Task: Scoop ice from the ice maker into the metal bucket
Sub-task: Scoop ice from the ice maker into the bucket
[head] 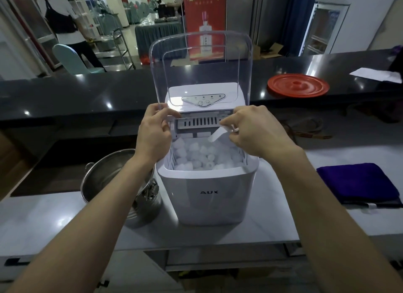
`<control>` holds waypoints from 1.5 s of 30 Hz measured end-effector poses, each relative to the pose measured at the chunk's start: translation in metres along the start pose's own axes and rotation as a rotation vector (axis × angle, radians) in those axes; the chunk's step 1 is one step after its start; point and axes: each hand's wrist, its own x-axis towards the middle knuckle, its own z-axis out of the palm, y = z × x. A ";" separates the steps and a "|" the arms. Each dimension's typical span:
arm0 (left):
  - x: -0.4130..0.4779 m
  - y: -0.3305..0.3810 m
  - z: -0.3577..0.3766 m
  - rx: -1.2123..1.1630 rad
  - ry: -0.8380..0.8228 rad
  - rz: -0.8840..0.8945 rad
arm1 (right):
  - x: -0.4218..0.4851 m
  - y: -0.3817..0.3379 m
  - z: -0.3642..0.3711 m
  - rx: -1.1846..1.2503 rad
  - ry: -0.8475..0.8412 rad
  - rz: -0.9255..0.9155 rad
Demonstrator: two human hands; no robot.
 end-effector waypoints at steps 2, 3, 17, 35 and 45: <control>0.000 0.000 0.000 0.005 0.000 0.001 | 0.001 0.001 -0.005 0.079 0.009 0.029; 0.000 0.000 0.000 0.007 0.002 0.001 | 0.001 0.002 -0.008 0.104 0.023 0.036; -0.002 0.004 -0.003 0.025 -0.015 0.006 | -0.005 -0.003 0.005 0.039 -0.045 0.074; -0.002 0.007 -0.003 0.027 -0.007 0.007 | 0.003 -0.003 0.019 -0.012 -0.078 0.115; -0.003 0.008 -0.003 0.032 0.003 0.015 | 0.003 -0.005 0.032 0.023 -0.096 0.180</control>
